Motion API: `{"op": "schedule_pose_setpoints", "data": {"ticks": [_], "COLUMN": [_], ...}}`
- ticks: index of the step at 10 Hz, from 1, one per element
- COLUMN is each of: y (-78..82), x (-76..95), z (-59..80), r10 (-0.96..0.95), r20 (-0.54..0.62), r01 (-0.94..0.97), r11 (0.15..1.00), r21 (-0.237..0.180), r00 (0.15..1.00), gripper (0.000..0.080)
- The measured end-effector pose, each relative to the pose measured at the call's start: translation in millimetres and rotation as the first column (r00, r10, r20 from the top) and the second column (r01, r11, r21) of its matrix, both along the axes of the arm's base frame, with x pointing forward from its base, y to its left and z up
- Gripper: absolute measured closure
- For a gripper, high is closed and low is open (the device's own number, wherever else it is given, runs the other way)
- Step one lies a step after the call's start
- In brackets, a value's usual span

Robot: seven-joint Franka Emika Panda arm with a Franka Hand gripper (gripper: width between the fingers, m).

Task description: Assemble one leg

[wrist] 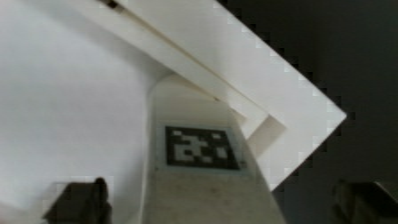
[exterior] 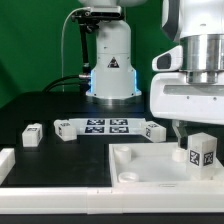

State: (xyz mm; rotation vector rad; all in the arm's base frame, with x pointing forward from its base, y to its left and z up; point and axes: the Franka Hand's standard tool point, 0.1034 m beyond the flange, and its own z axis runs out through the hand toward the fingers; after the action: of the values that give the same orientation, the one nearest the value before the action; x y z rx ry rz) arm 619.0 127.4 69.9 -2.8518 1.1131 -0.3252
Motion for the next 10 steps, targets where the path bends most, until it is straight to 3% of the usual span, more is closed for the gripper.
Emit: {"op": "schedule_pose_setpoints", "data": {"ticks": [3,6,9,10], "y": [-2.7,-3.1,-5.8,-5.9], "x": [0.8,0.9,1.6,1.7], "z": [0.8,1.7,5.3,5.3], "r10": [0.344,0.648,0.827,0.837], "r20": [-0.023,-0.079,-0.155,-0.164], "r01": [-0.345,-0.652,-0.837,-0.848], "r11": [0.935,0.743,0.509,0.489], "r21": [-0.079,-0.154,-0.199,-0.203], "r00": [0.939,0.757,0.54,0.522], "gripper": [0.0151,0.0151,0.0151,0.0151]}}
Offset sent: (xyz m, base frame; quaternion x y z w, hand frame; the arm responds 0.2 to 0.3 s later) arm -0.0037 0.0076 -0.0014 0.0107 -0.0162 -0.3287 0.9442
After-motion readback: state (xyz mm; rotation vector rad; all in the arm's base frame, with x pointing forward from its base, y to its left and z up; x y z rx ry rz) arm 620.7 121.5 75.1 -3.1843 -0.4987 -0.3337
